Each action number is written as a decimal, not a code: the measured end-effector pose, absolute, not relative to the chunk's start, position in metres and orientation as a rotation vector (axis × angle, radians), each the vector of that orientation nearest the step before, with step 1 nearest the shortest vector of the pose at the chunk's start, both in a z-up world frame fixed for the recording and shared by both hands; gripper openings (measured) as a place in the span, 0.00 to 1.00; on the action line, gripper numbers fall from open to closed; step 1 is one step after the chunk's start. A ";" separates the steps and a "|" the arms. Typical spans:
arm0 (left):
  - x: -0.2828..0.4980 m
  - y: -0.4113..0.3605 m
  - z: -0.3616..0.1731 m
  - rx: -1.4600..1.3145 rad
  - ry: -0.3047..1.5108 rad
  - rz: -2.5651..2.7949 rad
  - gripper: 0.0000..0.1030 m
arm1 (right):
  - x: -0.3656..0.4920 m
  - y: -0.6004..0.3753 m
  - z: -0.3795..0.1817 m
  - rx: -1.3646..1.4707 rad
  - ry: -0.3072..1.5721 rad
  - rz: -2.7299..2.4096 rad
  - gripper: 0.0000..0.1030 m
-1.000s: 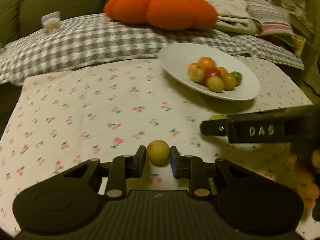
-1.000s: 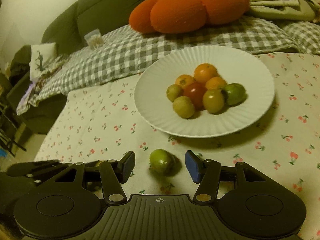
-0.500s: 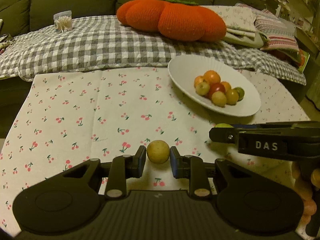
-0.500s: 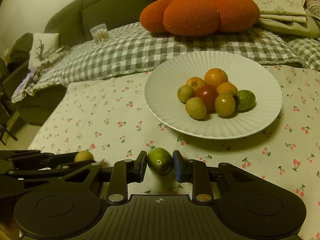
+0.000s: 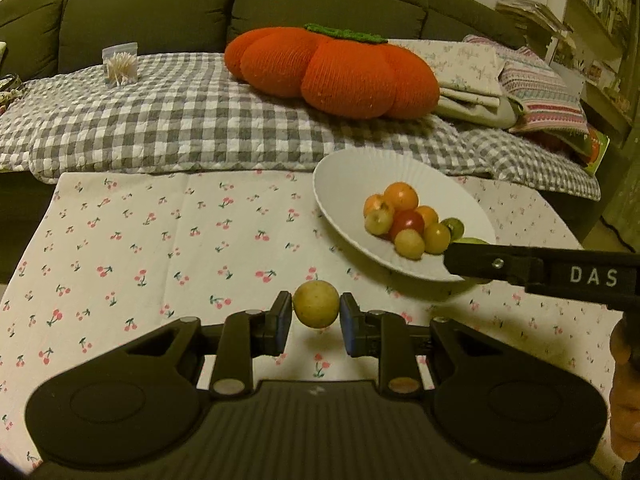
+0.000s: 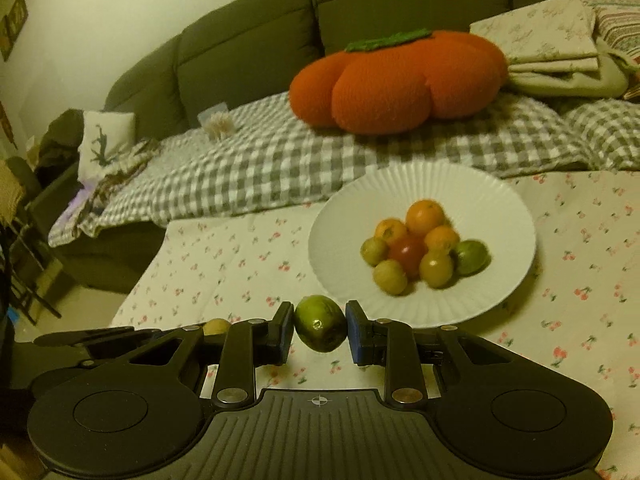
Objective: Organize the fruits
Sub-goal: 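Carry both held fruits over the white plate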
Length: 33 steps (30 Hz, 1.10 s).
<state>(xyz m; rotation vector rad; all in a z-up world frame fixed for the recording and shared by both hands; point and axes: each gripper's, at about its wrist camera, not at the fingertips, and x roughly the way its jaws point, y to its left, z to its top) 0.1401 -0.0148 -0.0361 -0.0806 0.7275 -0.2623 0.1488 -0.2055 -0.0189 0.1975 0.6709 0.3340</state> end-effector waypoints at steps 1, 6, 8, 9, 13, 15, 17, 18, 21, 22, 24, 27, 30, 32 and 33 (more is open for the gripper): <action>0.141 -0.016 -0.035 -0.082 0.724 -0.264 0.23 | 0.149 -0.209 -0.018 0.202 0.668 0.329 0.26; 0.147 -0.024 -0.031 -0.085 0.711 -0.274 0.23 | 0.152 -0.224 -0.012 0.224 0.650 0.297 0.26; 0.151 -0.027 -0.029 -0.093 0.701 -0.276 0.23 | 0.154 -0.230 -0.010 0.234 0.640 0.284 0.26; 0.153 -0.028 -0.028 -0.096 0.697 -0.279 0.23 | 0.155 -0.235 -0.008 0.242 0.636 0.274 0.26; 0.164 -0.034 -0.027 -0.110 0.680 -0.293 0.23 | 0.162 -0.257 -0.004 0.283 0.619 0.225 0.26; 0.170 -0.040 -0.028 -0.113 0.677 -0.305 0.23 | 0.166 -0.269 -0.003 0.310 0.613 0.201 0.26; 0.176 -0.047 -0.030 -0.108 0.672 -0.315 0.23 | 0.171 -0.280 -0.003 0.333 0.609 0.176 0.26; 0.178 -0.050 -0.031 -0.106 0.670 -0.321 0.23 | 0.175 -0.285 -0.004 0.344 0.610 0.167 0.26; 0.184 -0.064 -0.035 -0.095 0.666 -0.361 0.23 | 0.186 -0.293 -0.009 0.369 0.623 0.150 0.26; 0.185 -0.070 -0.036 -0.086 0.666 -0.375 0.23 | 0.190 -0.295 -0.011 0.371 0.629 0.147 0.26; 0.185 -0.083 -0.039 -0.052 0.658 -0.408 0.23 | 0.197 -0.296 -0.016 0.365 0.639 0.141 0.26; 0.184 -0.104 -0.043 0.011 0.653 -0.449 0.23 | 0.208 -0.301 -0.023 0.362 0.651 0.131 0.26; 0.182 -0.123 -0.049 0.071 0.660 -0.462 0.23 | 0.218 -0.304 -0.030 0.357 0.667 0.121 0.26; 0.182 -0.129 -0.051 0.096 0.658 -0.461 0.23 | 0.224 -0.304 -0.033 0.353 0.674 0.129 0.26; 0.182 -0.131 -0.052 0.109 0.657 -0.456 0.23 | 0.226 -0.303 -0.033 0.337 0.670 0.132 0.26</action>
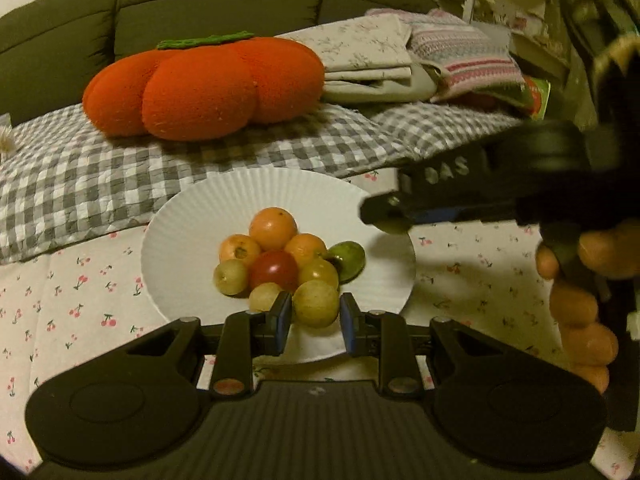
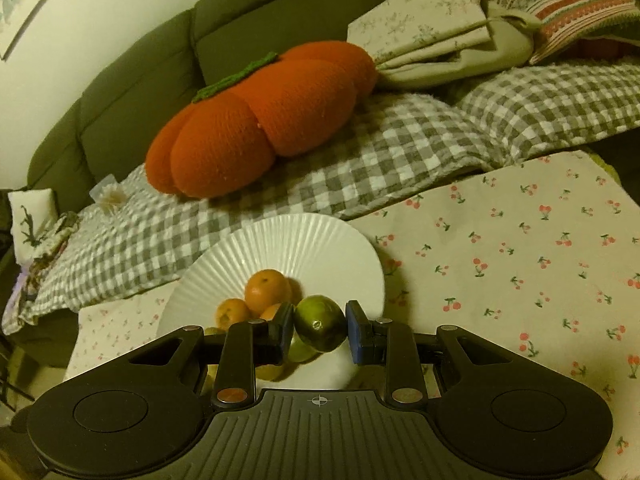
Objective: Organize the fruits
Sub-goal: 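Carry both held fruits over the white plate, then open both tools to release the fruits onto the plate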
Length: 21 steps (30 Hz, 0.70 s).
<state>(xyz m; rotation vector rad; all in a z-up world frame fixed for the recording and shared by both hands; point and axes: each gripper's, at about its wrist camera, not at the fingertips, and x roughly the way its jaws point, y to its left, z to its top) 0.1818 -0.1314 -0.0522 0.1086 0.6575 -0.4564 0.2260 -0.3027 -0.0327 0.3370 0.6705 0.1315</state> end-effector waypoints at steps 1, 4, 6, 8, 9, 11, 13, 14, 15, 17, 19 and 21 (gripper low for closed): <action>0.183 -0.133 -0.054 0.118 0.657 -0.450 0.23 | 0.228 -0.301 -0.032 0.324 0.666 0.135 0.26; 0.184 -0.135 -0.055 0.126 0.647 -0.451 0.24 | 0.234 -0.295 -0.033 0.307 0.665 0.158 0.26; 0.182 -0.138 -0.054 0.144 0.638 -0.447 0.24 | 0.238 -0.293 -0.036 0.289 0.668 0.153 0.26; 0.182 -0.141 -0.054 0.153 0.632 -0.450 0.25 | 0.242 -0.292 -0.040 0.286 0.675 0.147 0.26; 0.181 -0.140 -0.054 0.150 0.629 -0.451 0.28 | 0.243 -0.293 -0.041 0.284 0.678 0.144 0.26; 0.180 -0.138 -0.051 0.138 0.622 -0.454 0.31 | 0.244 -0.295 -0.043 0.295 0.677 0.142 0.27; 0.177 -0.135 -0.047 0.128 0.615 -0.458 0.32 | 0.245 -0.297 -0.044 0.311 0.676 0.144 0.27; 0.176 -0.133 -0.045 0.123 0.612 -0.458 0.33 | 0.245 -0.298 -0.044 0.316 0.675 0.145 0.30; 0.175 -0.131 -0.042 0.115 0.608 -0.454 0.34 | 0.244 -0.298 -0.044 0.318 0.672 0.141 0.30; 0.173 -0.123 -0.037 0.084 0.607 -0.442 0.34 | 0.242 -0.299 -0.042 0.326 0.668 0.142 0.30; 0.173 -0.112 -0.031 0.040 0.612 -0.421 0.35 | 0.239 -0.302 -0.040 0.348 0.663 0.141 0.30; 0.172 -0.101 -0.026 0.005 0.612 -0.396 0.38 | 0.236 -0.304 -0.037 0.373 0.661 0.138 0.30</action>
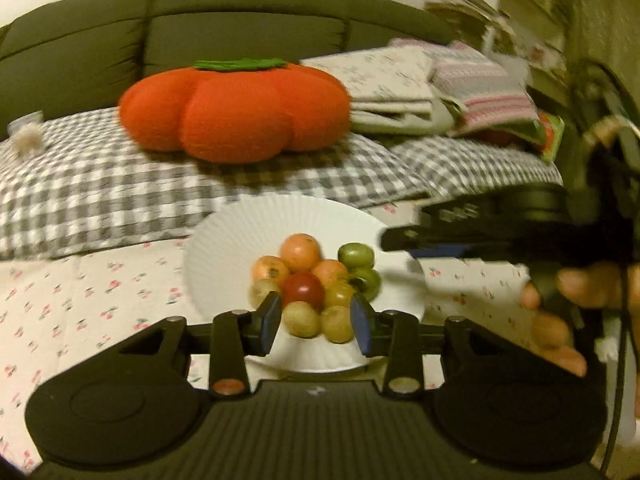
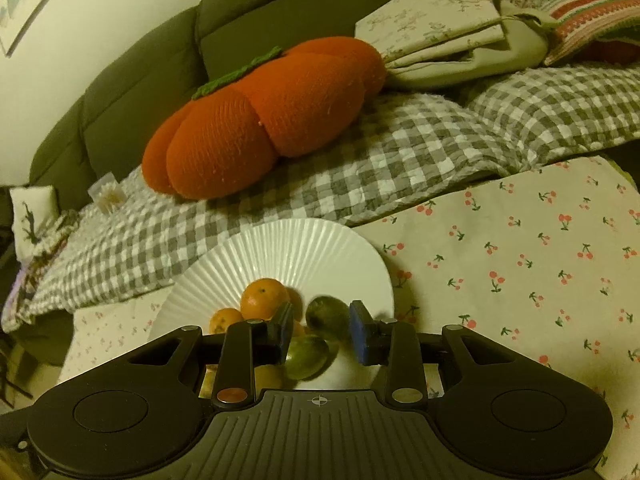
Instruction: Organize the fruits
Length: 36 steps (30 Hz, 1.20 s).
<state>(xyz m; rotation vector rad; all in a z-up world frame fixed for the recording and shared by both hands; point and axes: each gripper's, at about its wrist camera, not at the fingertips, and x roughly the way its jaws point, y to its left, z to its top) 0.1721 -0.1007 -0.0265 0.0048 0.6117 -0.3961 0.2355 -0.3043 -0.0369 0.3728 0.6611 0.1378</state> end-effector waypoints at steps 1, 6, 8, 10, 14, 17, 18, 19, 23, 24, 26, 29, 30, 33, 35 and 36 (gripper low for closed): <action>0.171 -0.095 -0.025 -0.011 0.613 -0.379 0.39 | 0.232 -0.305 -0.035 0.389 0.660 0.142 0.30; 0.159 -0.077 -0.019 -0.039 0.625 -0.317 0.51 | 0.213 -0.303 -0.022 0.410 0.655 0.157 0.30; 0.151 -0.075 -0.016 -0.033 0.629 -0.289 0.56 | 0.203 -0.301 -0.016 0.417 0.646 0.162 0.30; 0.142 -0.072 -0.012 -0.028 0.627 -0.258 0.63 | 0.192 -0.297 -0.010 0.430 0.638 0.177 0.30; 0.125 -0.064 -0.004 -0.033 0.627 -0.188 0.74 | 0.168 -0.283 0.002 0.404 0.636 0.199 0.36; 0.112 -0.058 0.002 -0.045 0.622 -0.176 0.83 | 0.147 -0.268 0.007 0.344 0.637 0.192 0.40; 0.108 -0.056 0.003 -0.049 0.619 -0.170 0.85 | 0.140 -0.264 0.007 0.339 0.642 0.190 0.42; 0.103 -0.052 0.004 -0.055 0.616 -0.160 0.85 | 0.134 -0.262 0.007 0.338 0.646 0.192 0.49; 0.087 -0.041 0.006 -0.086 0.634 -0.122 0.88 | 0.106 -0.251 0.014 0.285 0.626 0.185 0.67; 0.084 -0.040 0.007 -0.084 0.634 -0.115 0.88 | 0.100 -0.249 0.016 0.274 0.621 0.183 0.69; 0.073 -0.036 0.009 -0.080 0.625 -0.099 0.90 | 0.090 -0.243 0.019 0.256 0.613 0.187 0.77; 0.056 -0.031 0.013 -0.083 0.611 -0.075 0.93 | 0.074 -0.236 0.023 0.233 0.596 0.187 0.83; 0.051 -0.030 0.014 -0.086 0.607 -0.069 0.95 | 0.070 -0.234 0.024 0.227 0.592 0.185 0.84; 0.035 -0.024 0.016 -0.100 0.601 -0.046 0.99 | 0.055 -0.230 0.024 0.215 0.587 0.178 0.88; 0.029 -0.020 0.014 -0.117 0.603 -0.034 0.99 | 0.045 -0.229 0.023 0.214 0.582 0.171 0.92; 0.026 -0.018 0.012 -0.123 0.610 -0.028 0.99 | 0.041 -0.228 0.023 0.216 0.583 0.168 0.93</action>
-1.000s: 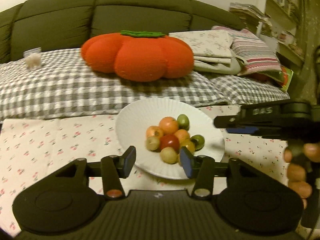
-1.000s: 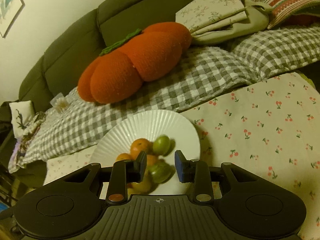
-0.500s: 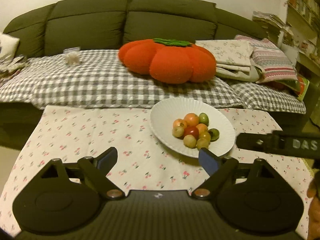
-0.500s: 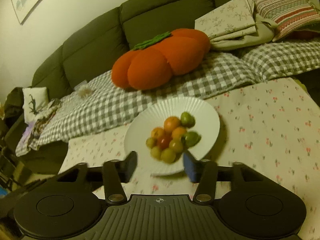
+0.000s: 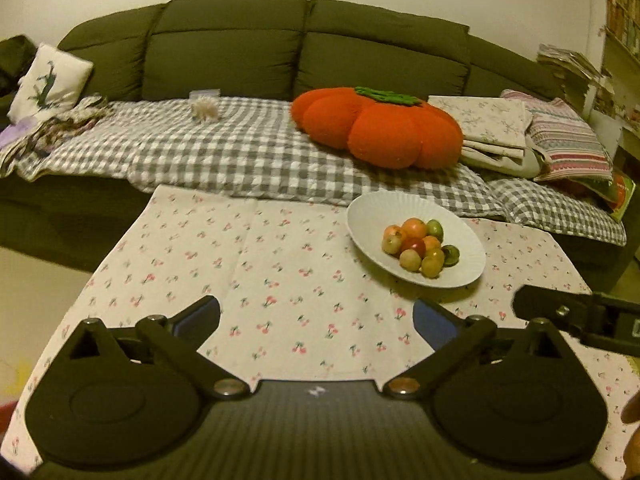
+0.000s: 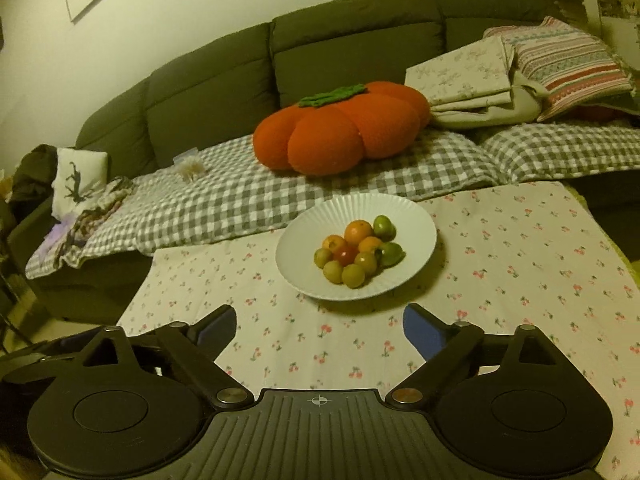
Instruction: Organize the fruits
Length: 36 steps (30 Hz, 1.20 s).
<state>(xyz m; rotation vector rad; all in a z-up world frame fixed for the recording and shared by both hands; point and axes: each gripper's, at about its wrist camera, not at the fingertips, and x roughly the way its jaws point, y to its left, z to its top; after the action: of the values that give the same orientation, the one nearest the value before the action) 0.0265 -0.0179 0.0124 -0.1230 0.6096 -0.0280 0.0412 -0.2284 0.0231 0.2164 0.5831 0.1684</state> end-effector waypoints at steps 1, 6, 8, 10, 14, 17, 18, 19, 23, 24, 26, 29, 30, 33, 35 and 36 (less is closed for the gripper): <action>0.025 -0.015 0.010 -0.131 0.621 -0.016 0.99 | 0.036 -0.228 0.022 0.220 0.585 0.161 0.94; 0.016 -0.005 0.003 -0.160 0.647 0.005 0.99 | 0.016 -0.223 0.021 0.183 0.580 0.142 0.98; 0.012 -0.005 0.004 -0.137 0.629 0.014 0.99 | 0.008 -0.220 0.022 0.154 0.571 0.142 1.00; 0.011 -0.005 0.003 -0.123 0.620 0.029 0.99 | 0.005 -0.217 0.021 0.129 0.565 0.156 1.00; 0.014 -0.005 -0.002 -0.117 0.632 0.034 0.99 | 0.005 -0.212 0.015 0.105 0.571 0.178 1.00; 0.016 -0.006 -0.005 -0.124 0.643 0.029 0.99 | 0.007 -0.211 0.009 0.077 0.582 0.182 1.00; 0.017 -0.008 -0.007 -0.118 0.647 0.025 0.99 | 0.006 -0.211 0.007 0.063 0.579 0.180 1.00; 0.018 -0.009 -0.008 -0.109 0.652 0.023 0.99 | 0.006 -0.211 0.006 0.052 0.577 0.177 1.00; 0.021 -0.013 -0.012 -0.106 0.667 0.024 0.99 | 0.009 -0.216 -0.001 0.053 0.586 0.150 1.00; 0.021 -0.013 -0.012 -0.109 0.669 0.022 0.99 | 0.009 -0.216 -0.002 0.059 0.589 0.151 1.00; 0.022 -0.013 -0.013 -0.112 0.672 0.024 0.99 | 0.009 -0.217 -0.004 0.057 0.589 0.155 1.00; 0.023 -0.013 -0.013 -0.113 0.674 0.020 0.99 | 0.009 -0.214 -0.007 0.035 0.593 0.159 1.00; 0.023 -0.014 -0.013 -0.113 0.676 0.015 0.99 | 0.009 -0.213 -0.007 0.028 0.591 0.162 1.00; 0.022 -0.015 -0.012 -0.109 0.677 0.005 0.99 | 0.007 -0.211 -0.007 0.010 0.581 0.159 1.00; 0.021 -0.016 -0.012 -0.105 0.673 0.004 0.99 | 0.007 -0.211 -0.006 0.007 0.573 0.157 1.00; 0.020 -0.016 -0.012 -0.104 0.672 0.002 0.99 | 0.007 -0.212 -0.006 0.009 0.572 0.156 1.00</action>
<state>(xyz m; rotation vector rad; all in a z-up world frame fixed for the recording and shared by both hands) 0.0202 -0.0160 -0.0116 -0.1044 0.6724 0.0018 0.0070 -0.2121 -0.0060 0.0090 0.5718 0.1561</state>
